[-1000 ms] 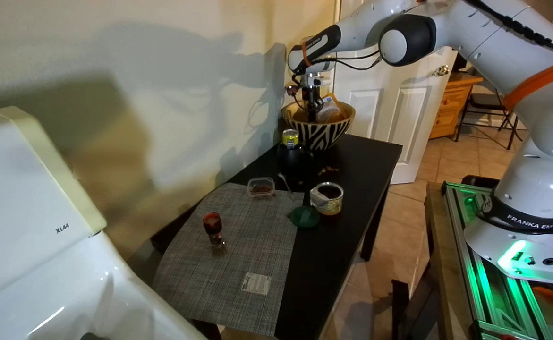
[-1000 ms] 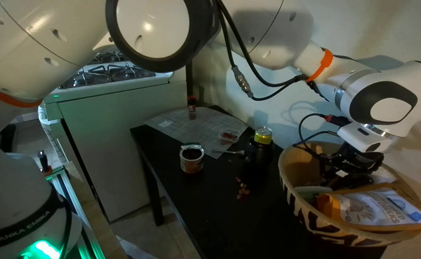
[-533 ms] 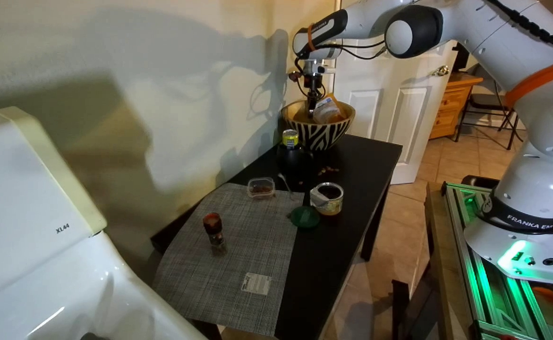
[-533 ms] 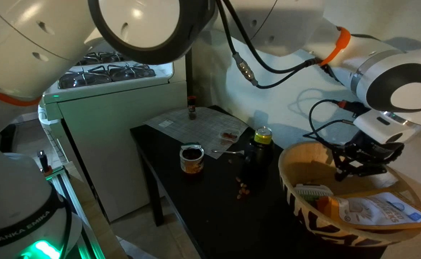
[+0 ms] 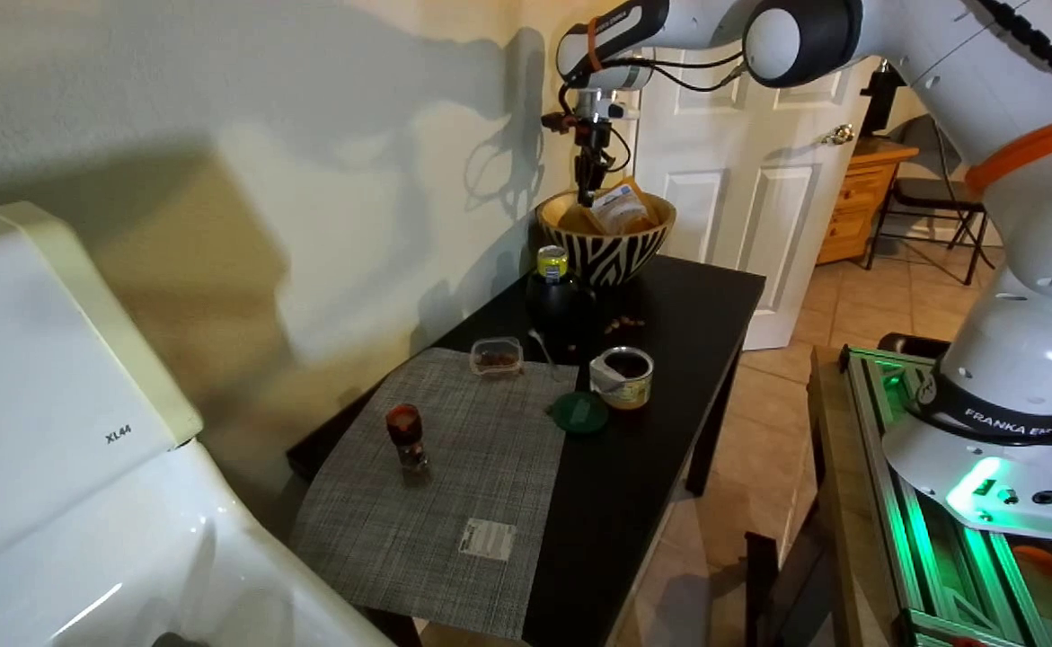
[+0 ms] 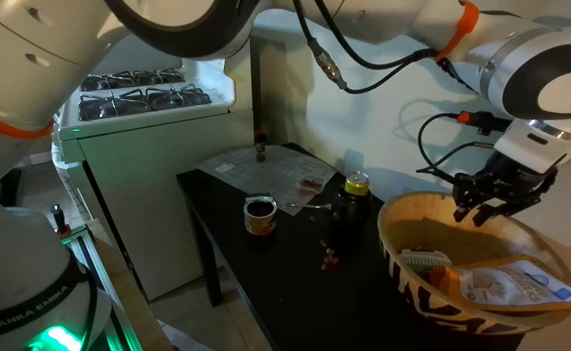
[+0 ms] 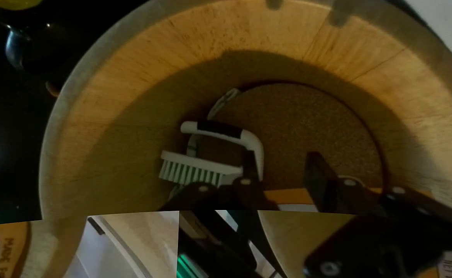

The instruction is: Remove the brush from the bowl

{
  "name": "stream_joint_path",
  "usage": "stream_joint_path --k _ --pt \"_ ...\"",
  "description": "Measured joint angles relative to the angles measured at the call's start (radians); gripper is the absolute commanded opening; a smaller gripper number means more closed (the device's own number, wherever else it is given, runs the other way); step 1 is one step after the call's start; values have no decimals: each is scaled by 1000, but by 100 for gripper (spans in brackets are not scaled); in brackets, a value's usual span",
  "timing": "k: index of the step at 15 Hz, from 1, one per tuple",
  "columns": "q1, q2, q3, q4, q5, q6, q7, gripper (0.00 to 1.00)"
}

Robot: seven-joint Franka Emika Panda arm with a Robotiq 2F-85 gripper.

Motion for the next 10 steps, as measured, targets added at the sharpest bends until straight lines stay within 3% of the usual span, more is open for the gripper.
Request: stream_joint_path --k 4,10 --pt "27 -2 -7 -74 -102 55 -143 100" --pt "64 -34 10 -212 -147 168 -345 100"
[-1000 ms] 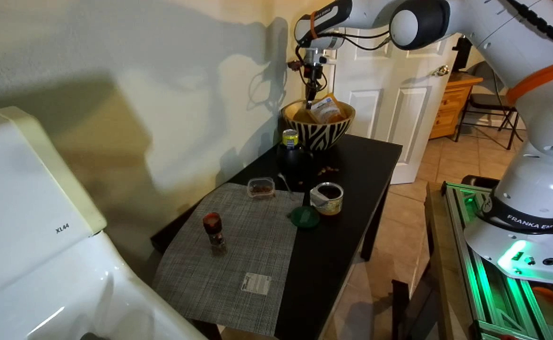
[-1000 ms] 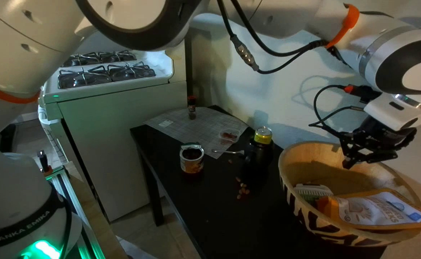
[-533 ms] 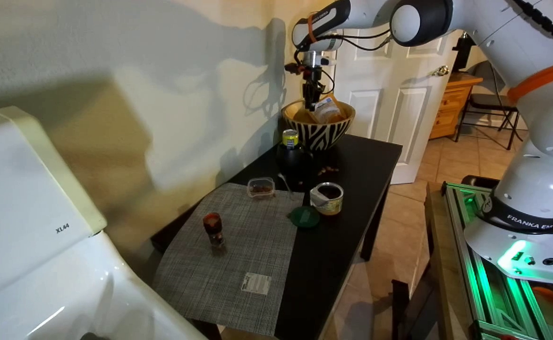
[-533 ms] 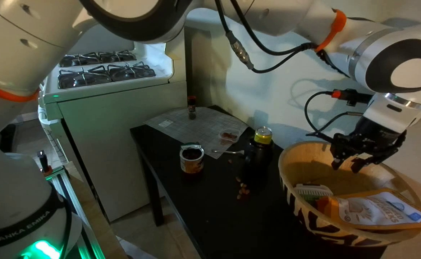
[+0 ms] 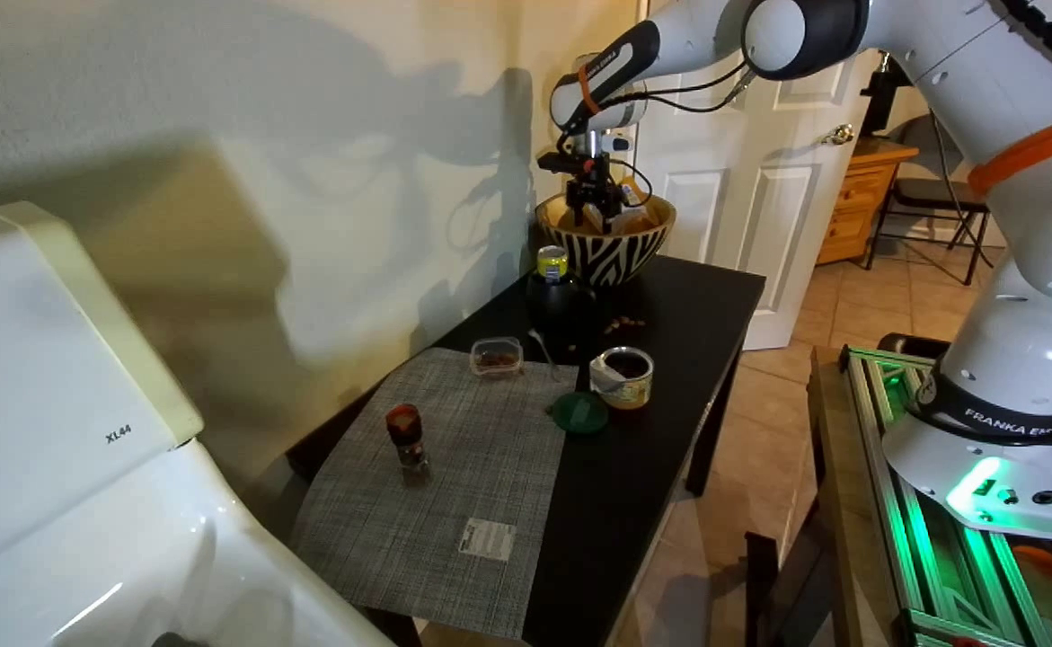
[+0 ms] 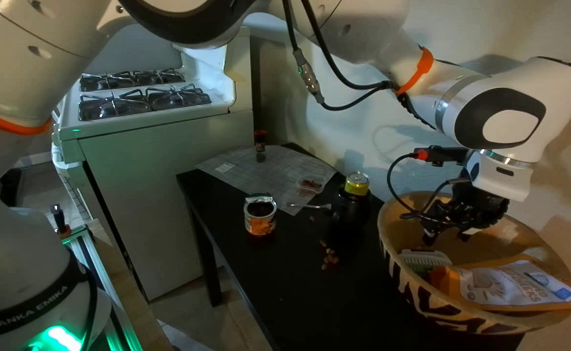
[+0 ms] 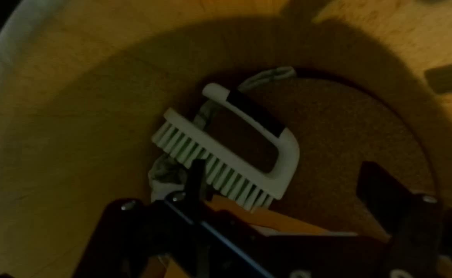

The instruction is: Remove the brush from the bowl

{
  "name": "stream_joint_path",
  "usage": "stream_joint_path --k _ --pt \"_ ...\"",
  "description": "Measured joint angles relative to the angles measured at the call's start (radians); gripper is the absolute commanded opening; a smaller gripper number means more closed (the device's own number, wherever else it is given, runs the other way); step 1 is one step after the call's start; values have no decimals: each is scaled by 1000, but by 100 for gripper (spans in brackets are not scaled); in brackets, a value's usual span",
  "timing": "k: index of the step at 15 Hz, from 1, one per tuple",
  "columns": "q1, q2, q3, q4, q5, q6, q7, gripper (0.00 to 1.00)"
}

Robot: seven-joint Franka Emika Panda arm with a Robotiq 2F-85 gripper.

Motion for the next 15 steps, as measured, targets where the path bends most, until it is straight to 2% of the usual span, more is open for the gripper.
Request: stream_joint_path --k 2,8,15 --pt "4 -17 1 -17 0 1 -9 100" --pt "23 -12 -5 -22 -46 -32 -291 100" --pt "67 36 -44 -18 -176 -32 -551 100"
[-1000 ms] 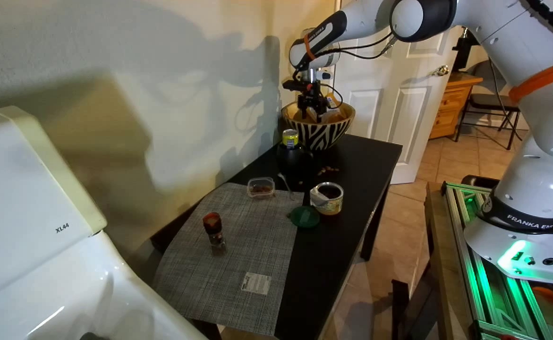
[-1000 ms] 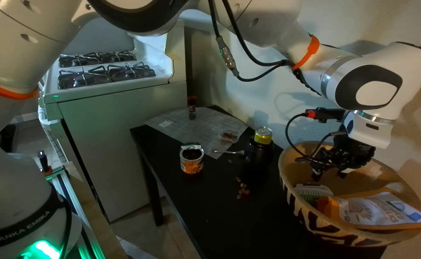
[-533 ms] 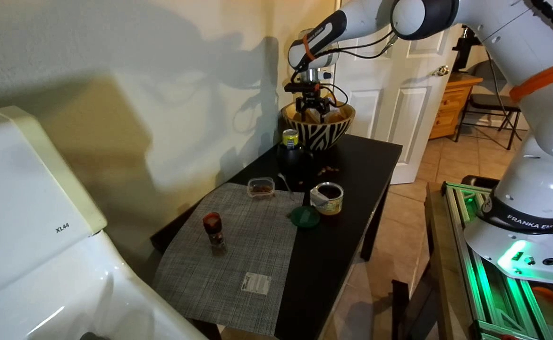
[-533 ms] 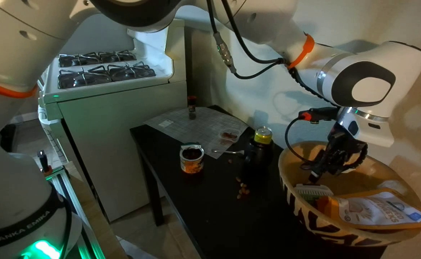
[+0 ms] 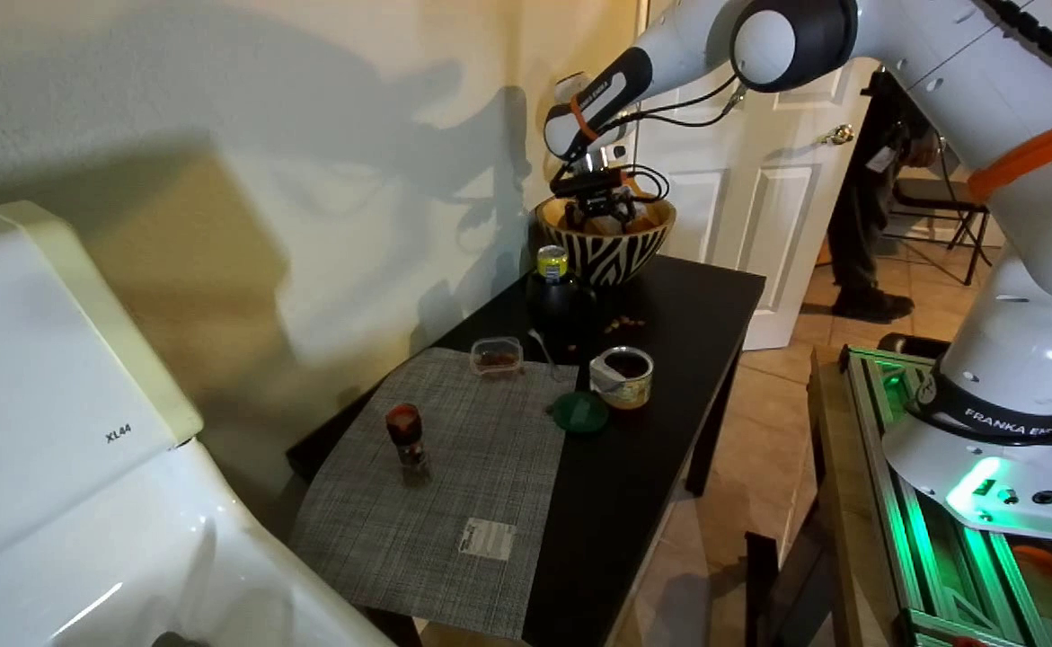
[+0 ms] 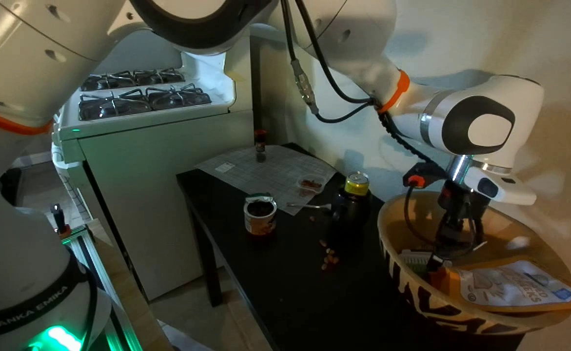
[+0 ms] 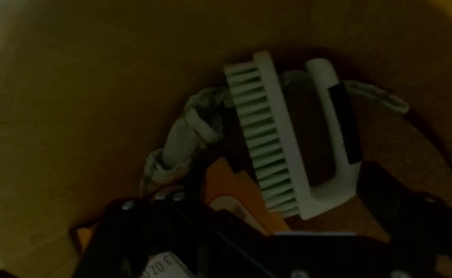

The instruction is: Remove the brush from the bowl

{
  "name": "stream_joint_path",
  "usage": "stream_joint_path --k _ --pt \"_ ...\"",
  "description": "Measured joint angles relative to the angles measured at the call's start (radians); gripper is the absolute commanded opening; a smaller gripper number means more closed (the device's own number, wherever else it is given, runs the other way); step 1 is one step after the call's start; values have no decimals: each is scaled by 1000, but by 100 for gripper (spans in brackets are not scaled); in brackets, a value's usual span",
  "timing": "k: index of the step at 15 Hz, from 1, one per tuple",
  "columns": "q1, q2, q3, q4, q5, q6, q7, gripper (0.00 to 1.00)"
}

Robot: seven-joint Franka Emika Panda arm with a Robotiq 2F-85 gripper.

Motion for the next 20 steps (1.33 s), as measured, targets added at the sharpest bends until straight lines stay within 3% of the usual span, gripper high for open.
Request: stream_joint_path --k 1,2,3,8,13,20 --pt "7 10 -12 1 -25 4 -28 100" --pt "15 20 -23 5 -43 14 -50 91" --pt "22 29 -31 6 -55 33 -57 73" --pt "54 81 -53 13 -59 147 -44 38" --pt "67 81 -74 18 -58 155 -30 1" --pt "47 46 -36 -7 -16 260 -72 1"
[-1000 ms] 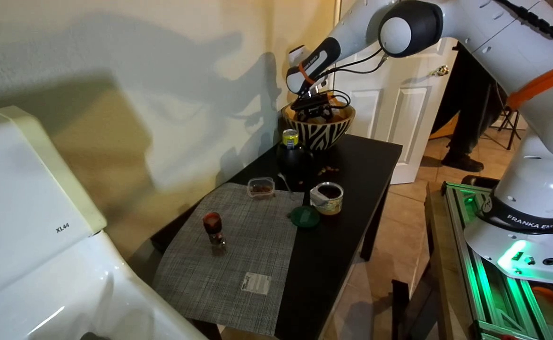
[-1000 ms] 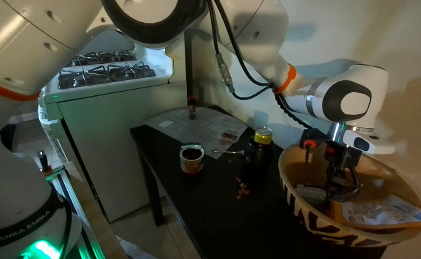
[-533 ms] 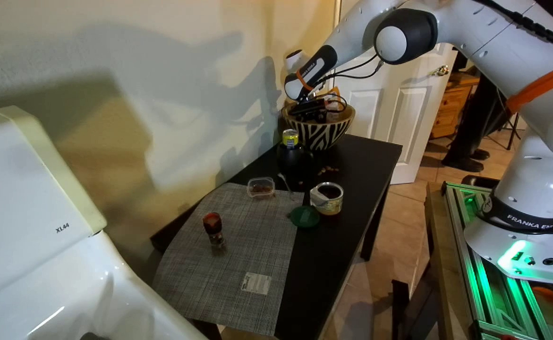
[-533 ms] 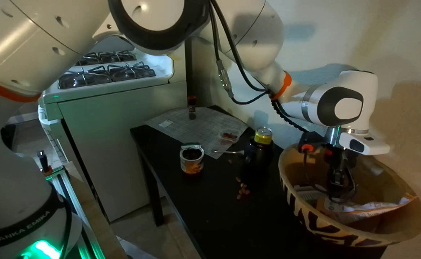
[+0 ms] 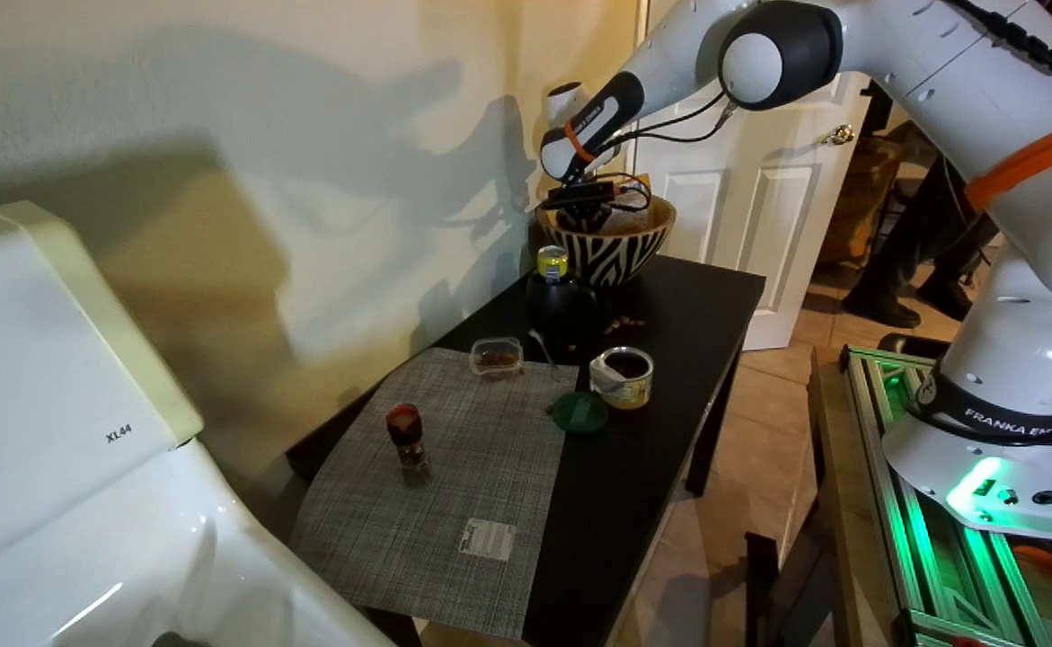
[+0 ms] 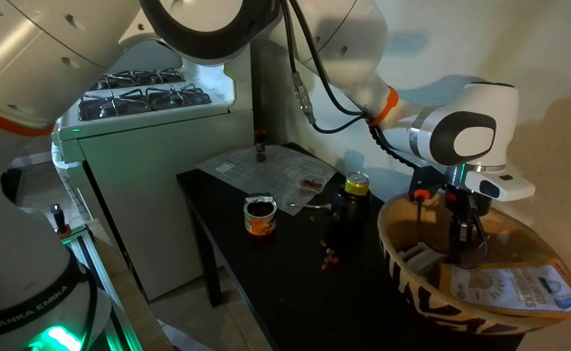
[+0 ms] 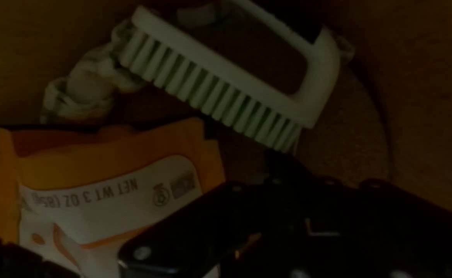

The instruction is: Remove the brush from the bowl

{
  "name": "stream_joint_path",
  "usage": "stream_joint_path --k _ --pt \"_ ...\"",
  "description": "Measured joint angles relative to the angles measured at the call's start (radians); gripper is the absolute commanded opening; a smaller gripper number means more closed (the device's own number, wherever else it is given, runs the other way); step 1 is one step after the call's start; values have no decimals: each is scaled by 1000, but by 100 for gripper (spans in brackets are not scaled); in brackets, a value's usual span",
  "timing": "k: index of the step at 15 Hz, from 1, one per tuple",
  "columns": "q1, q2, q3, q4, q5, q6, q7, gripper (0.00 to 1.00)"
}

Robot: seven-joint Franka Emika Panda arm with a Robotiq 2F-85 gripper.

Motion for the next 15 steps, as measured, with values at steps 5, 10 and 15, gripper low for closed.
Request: stream_joint_path --k 5,10,15 --pt "-35 -75 53 -78 68 129 -105 1" --pt "-43 -174 67 -186 132 171 -245 44" --pt "-11 -224 20 -289 86 170 -357 82"
